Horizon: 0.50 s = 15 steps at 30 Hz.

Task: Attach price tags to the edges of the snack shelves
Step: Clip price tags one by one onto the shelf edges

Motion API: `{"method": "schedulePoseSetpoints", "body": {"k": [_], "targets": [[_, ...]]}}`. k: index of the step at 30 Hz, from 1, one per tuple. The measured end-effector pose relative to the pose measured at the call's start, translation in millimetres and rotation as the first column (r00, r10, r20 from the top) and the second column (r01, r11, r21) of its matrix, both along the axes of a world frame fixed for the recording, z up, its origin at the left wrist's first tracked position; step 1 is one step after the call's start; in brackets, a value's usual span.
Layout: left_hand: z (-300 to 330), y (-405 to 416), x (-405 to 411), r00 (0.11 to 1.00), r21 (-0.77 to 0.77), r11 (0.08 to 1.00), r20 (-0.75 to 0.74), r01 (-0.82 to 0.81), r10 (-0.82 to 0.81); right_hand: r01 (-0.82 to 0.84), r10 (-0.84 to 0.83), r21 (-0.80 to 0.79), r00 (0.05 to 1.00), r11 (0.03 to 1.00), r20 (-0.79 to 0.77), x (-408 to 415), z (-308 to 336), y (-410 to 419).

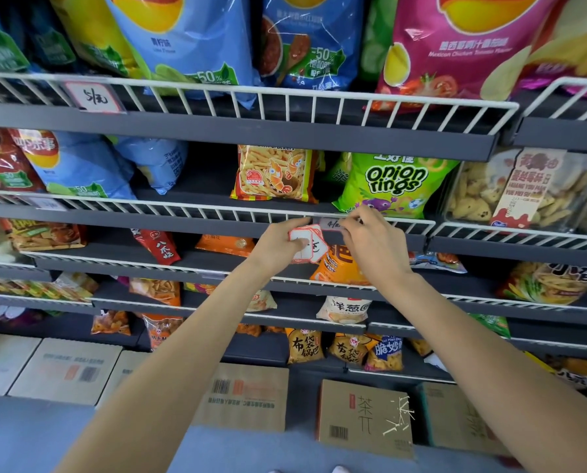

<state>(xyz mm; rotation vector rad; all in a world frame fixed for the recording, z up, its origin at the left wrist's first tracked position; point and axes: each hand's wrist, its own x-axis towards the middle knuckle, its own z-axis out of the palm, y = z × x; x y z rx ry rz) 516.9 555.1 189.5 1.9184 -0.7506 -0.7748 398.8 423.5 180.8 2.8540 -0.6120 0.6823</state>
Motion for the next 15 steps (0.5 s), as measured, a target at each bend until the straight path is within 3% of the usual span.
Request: {"method": "schedulePoseSetpoints", "body": {"k": [2,10,15], "targets": [[2,1,-2,0.992,-0.056,0.995,-0.103,-0.080,0.074,0.008,-0.009,-0.014,1.000,1.000,-0.022,1,2,1],[9,-2,-7,0.988,-0.107,0.985,-0.083,-0.137,0.128,0.044,-0.048,-0.067,0.997,0.997,-0.067,-2,0,9],[15,0,-15,0.953,-0.212,0.935,-0.172,-0.284,0.250,0.079,-0.073,0.060,0.991,0.995,-0.111,-6,7,20]]}}
